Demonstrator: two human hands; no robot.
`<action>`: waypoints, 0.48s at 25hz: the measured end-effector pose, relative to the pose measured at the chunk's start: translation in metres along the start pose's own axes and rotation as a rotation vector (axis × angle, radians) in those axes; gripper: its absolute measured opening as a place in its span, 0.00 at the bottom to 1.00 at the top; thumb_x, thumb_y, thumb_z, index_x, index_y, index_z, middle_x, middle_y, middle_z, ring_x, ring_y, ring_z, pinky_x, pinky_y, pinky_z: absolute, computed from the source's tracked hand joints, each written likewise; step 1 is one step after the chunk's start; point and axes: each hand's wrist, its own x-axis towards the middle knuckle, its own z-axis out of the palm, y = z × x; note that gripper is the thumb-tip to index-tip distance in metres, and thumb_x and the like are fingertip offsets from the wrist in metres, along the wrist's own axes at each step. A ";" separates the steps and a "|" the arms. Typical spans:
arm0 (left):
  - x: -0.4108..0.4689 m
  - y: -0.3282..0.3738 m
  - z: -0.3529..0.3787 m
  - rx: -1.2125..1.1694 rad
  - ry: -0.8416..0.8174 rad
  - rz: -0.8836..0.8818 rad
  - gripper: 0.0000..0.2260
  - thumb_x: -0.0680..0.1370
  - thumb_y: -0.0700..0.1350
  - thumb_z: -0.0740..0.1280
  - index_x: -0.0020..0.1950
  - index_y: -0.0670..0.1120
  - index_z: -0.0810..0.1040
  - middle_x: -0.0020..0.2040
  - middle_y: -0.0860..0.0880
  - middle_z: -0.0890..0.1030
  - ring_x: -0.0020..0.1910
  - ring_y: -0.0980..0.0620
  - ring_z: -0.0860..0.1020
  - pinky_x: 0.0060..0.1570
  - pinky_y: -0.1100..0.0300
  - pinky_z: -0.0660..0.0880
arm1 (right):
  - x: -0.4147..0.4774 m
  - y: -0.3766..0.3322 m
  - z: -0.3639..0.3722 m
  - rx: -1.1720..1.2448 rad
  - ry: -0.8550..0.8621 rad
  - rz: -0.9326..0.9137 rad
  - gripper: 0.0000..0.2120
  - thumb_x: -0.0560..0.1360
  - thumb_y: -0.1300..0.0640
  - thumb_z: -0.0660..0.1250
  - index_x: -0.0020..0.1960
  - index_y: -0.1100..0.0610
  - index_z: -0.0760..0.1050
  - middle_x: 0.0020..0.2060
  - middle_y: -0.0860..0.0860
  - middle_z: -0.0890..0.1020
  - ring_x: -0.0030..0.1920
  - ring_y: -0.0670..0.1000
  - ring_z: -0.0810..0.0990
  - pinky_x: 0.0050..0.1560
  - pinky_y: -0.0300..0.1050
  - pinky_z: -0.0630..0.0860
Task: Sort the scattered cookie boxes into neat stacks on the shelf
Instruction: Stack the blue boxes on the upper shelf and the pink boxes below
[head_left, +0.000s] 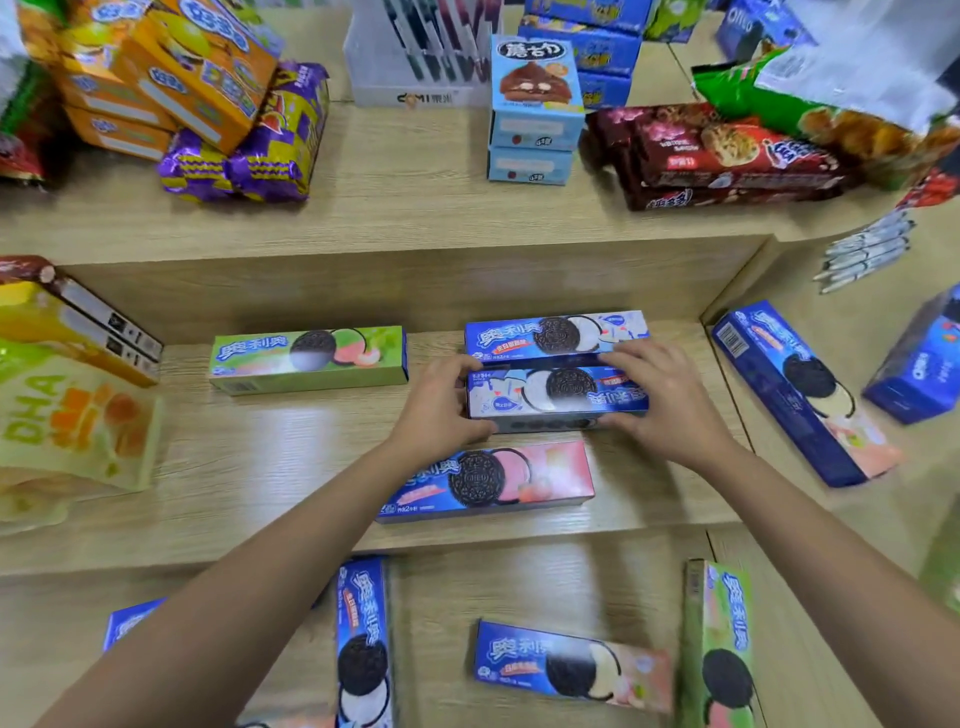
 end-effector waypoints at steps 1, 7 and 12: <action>0.000 -0.001 0.001 -0.010 0.022 -0.025 0.33 0.59 0.39 0.80 0.60 0.44 0.70 0.56 0.47 0.72 0.48 0.54 0.73 0.41 0.70 0.75 | -0.005 0.004 -0.001 0.026 0.058 0.076 0.34 0.57 0.53 0.79 0.61 0.56 0.73 0.57 0.58 0.76 0.59 0.61 0.72 0.62 0.53 0.66; 0.004 -0.001 0.004 -0.081 0.029 -0.032 0.36 0.59 0.36 0.78 0.63 0.49 0.68 0.51 0.58 0.77 0.46 0.61 0.77 0.45 0.62 0.78 | -0.021 0.024 0.004 0.351 0.003 0.545 0.48 0.59 0.57 0.80 0.72 0.57 0.58 0.70 0.56 0.68 0.68 0.55 0.68 0.68 0.49 0.65; 0.006 -0.003 0.007 -0.019 0.066 -0.031 0.34 0.59 0.41 0.78 0.62 0.51 0.70 0.47 0.58 0.77 0.47 0.56 0.77 0.48 0.57 0.78 | -0.007 0.023 0.003 0.468 0.034 0.517 0.36 0.61 0.62 0.77 0.66 0.52 0.68 0.49 0.44 0.77 0.53 0.50 0.78 0.55 0.42 0.71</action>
